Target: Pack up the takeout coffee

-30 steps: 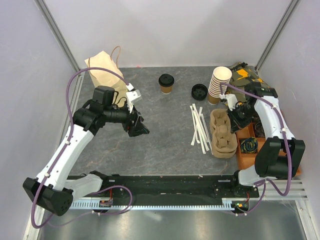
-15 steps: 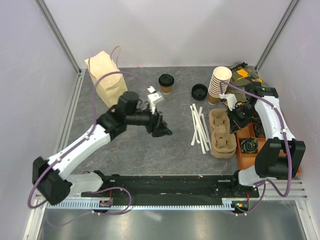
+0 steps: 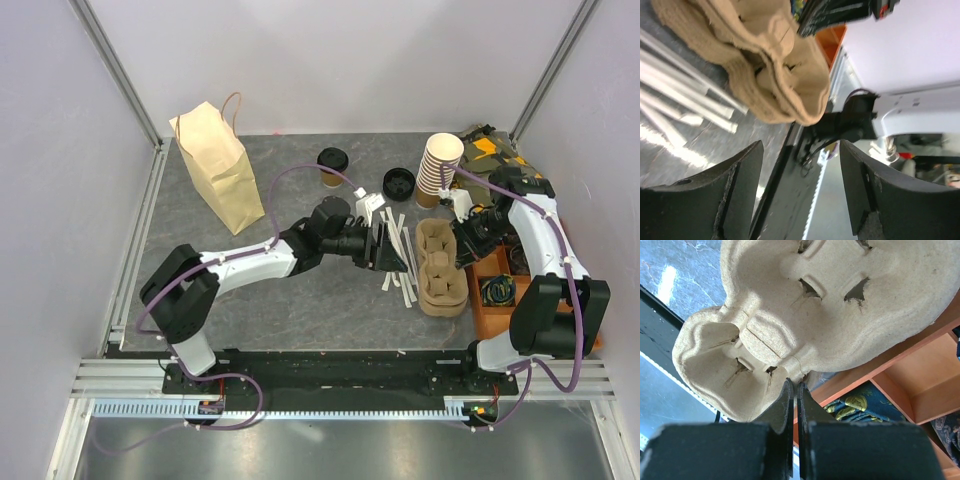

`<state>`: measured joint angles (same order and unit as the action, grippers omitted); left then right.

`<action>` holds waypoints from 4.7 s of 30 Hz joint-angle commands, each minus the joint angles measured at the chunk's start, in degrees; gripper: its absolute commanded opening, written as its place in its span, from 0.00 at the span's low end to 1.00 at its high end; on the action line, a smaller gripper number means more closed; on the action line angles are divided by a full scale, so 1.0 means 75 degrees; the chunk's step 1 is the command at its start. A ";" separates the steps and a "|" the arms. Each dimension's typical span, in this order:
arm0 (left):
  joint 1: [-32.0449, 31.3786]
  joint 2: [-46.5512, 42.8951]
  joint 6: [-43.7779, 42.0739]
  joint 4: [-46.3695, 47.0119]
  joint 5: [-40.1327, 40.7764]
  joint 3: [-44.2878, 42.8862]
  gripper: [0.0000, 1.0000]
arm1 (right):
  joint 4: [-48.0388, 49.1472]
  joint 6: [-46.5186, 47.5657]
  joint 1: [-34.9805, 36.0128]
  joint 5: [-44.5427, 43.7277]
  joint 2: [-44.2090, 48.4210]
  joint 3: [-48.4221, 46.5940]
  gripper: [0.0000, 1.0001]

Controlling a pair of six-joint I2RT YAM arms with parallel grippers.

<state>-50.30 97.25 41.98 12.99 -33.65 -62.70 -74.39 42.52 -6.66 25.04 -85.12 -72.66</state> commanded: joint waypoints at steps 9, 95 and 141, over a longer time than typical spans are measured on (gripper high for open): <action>-0.0722 0.0919 0.2348 0.1467 0.0630 -0.0781 0.68 | 0.0087 0.0014 -0.0132 0.0353 0.0064 0.0009 0.00; -0.0618 0.1261 0.3603 0.2499 0.0373 -0.1344 0.02 | -0.1226 -0.0525 -0.1702 0.1851 0.0579 -0.1878 0.69; 0.2922 -0.1859 -0.0616 -0.1159 -0.2239 0.2746 0.02 | 0.1553 -0.1346 0.1368 0.0013 0.0967 0.1088 0.41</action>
<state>-29.02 81.41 40.34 4.23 -47.16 -42.46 -60.47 30.22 3.44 26.61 -78.08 -61.54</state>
